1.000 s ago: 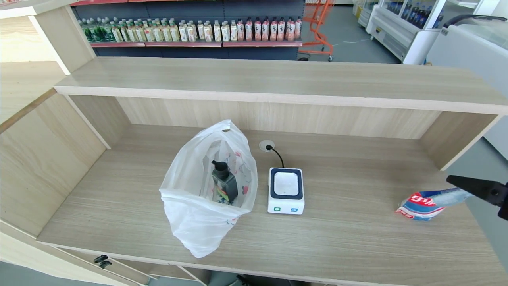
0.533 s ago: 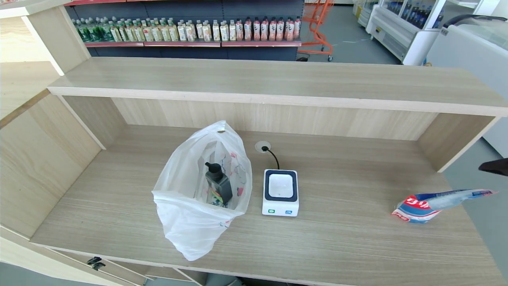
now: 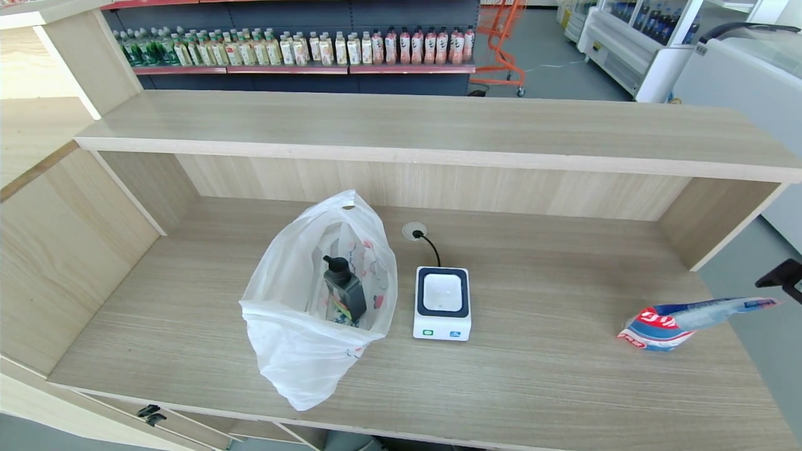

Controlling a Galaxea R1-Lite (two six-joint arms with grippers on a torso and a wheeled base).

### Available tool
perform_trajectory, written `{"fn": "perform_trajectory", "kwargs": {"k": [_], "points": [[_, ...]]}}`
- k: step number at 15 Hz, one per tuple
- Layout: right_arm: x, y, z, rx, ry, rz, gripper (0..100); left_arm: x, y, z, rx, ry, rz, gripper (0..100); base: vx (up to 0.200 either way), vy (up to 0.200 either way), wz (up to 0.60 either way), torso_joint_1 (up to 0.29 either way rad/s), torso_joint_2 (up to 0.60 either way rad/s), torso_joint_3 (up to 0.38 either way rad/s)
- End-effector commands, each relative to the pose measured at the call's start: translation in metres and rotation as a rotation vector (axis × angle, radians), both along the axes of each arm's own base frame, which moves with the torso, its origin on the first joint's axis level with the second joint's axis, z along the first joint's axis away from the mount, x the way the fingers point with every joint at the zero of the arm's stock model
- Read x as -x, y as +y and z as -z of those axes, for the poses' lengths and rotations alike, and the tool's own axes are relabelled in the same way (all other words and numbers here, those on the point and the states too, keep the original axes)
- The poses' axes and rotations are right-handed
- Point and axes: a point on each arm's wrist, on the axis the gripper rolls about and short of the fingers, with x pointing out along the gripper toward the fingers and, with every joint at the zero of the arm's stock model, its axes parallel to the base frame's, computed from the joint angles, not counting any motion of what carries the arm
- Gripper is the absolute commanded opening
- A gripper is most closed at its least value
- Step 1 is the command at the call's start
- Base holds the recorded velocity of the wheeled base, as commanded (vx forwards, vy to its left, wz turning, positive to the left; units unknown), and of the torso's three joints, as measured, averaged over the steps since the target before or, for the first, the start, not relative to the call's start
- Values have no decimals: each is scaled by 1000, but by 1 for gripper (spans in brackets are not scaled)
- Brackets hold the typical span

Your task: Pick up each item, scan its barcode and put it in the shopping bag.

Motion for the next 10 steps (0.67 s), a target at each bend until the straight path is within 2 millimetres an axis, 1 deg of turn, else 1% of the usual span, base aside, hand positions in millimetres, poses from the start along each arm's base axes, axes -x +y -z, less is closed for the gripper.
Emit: {"fn": "perform_trajectory", "kwargs": {"k": [1, 3, 5, 6, 7, 8, 10], "points": [[-48, -6, 44, -8, 96, -38, 100, 0, 0, 0, 0, 0, -1, 100, 0, 0, 0, 0, 0, 0], [-73, -3, 72, 13, 140, -108, 100, 0, 0, 0, 0, 0, -1, 100, 0, 0, 0, 0, 0, 0], [-90, 9, 92, 15, 126, -165, 100, 0, 0, 0, 0, 0, -1, 100, 0, 0, 0, 0, 0, 0], [-95, 15, 101, 20, 124, -191, 100, 0, 0, 0, 0, 0, -1, 100, 0, 0, 0, 0, 0, 0], [-97, 16, 104, 26, 126, -202, 100, 0, 0, 0, 0, 0, -1, 100, 0, 0, 0, 0, 0, 0], [-99, 18, 107, 47, 142, -232, 0, 0, 0, 0, 0, 0, -1, 100, 0, 0, 0, 0, 0, 0], [-102, 21, 106, 81, 145, -276, 0, 0, 0, 0, 0, 0, -1, 100, 0, 0, 0, 0, 0, 0]]}}
